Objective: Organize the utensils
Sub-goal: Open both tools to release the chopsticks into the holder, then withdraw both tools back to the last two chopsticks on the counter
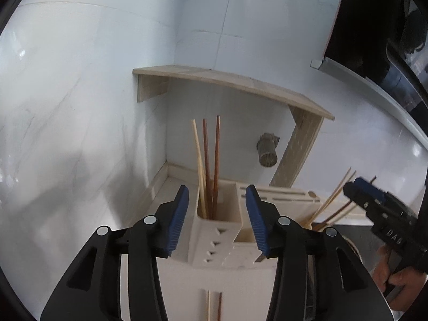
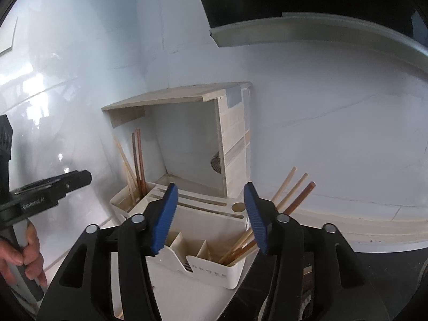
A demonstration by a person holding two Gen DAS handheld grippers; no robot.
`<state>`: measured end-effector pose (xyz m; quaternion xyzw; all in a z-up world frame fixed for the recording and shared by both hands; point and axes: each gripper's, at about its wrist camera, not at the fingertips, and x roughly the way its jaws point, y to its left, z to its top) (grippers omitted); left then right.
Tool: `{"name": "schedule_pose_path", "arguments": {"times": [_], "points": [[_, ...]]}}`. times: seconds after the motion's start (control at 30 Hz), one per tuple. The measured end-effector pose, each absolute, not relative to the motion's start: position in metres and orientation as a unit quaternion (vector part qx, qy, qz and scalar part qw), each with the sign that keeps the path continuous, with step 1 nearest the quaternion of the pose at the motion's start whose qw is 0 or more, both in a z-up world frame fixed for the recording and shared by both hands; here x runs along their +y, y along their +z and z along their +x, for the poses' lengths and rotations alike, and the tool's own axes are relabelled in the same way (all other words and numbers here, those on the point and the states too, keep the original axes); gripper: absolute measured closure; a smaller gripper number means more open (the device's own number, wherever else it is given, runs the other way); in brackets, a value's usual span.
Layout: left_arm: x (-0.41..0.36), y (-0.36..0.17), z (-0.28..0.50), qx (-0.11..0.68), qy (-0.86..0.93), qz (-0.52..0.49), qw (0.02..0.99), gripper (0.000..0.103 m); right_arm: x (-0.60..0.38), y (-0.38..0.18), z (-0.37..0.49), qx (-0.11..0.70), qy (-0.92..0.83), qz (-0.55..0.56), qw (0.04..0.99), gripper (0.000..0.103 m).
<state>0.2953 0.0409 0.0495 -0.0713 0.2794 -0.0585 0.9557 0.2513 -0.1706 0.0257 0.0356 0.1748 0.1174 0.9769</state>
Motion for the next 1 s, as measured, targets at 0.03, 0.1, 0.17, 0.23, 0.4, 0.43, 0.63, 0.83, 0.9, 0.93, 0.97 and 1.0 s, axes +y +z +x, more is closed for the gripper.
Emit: {"name": "schedule_pose_path", "arguments": {"times": [0.03, 0.1, 0.17, 0.23, 0.4, 0.43, 0.63, 0.83, 0.9, 0.93, 0.97, 1.0], "points": [[0.042, 0.049, 0.292, 0.283, -0.062, -0.071, 0.955, 0.055, -0.170, 0.026, 0.249, 0.174, 0.116, 0.035, 0.977, 0.049], [0.041, 0.048, 0.286, 0.285, -0.065, -0.065, 0.954, 0.052, -0.170, 0.027, 0.243, 0.173, 0.114, 0.035, 0.978, 0.048], [0.039, 0.049, 0.281, 0.285, -0.068, -0.057, 0.954, 0.047, -0.171, 0.028, 0.238, 0.172, 0.111, 0.037, 0.978, 0.045], [0.039, 0.049, 0.276, 0.286, -0.070, -0.052, 0.954, 0.044, -0.170, 0.030, 0.232, 0.169, 0.107, 0.037, 0.979, 0.042], [0.041, 0.046, 0.262, 0.293, -0.074, -0.042, 0.952, 0.036, -0.168, 0.030, 0.218, 0.175, 0.108, 0.037, 0.978, 0.037], [0.041, 0.045, 0.260, 0.297, -0.074, -0.041, 0.951, 0.035, -0.168, 0.030, 0.215, 0.177, 0.108, 0.038, 0.978, 0.037], [0.044, 0.028, 0.255, 0.337, -0.078, -0.032, 0.938, 0.023, -0.165, 0.023, 0.198, 0.191, 0.106, 0.029, 0.975, 0.031], [0.049, -0.005, 0.259, 0.415, -0.073, -0.029, 0.906, 0.023, -0.159, 0.002, 0.187, 0.228, 0.105, 0.025, 0.968, 0.028], [0.050, -0.017, 0.260, 0.443, -0.075, -0.029, 0.893, 0.023, -0.157, -0.004, 0.186, 0.240, 0.106, 0.025, 0.965, 0.027], [0.050, -0.023, 0.261, 0.455, -0.075, -0.029, 0.887, 0.023, -0.155, -0.007, 0.187, 0.247, 0.106, 0.024, 0.963, 0.027], [0.050, -0.030, 0.262, 0.472, -0.072, -0.025, 0.879, 0.023, -0.155, -0.010, 0.186, 0.252, 0.106, 0.023, 0.962, 0.026], [0.051, -0.035, 0.261, 0.482, -0.070, -0.022, 0.873, 0.023, -0.154, -0.014, 0.186, 0.260, 0.105, 0.024, 0.960, 0.026]]}}
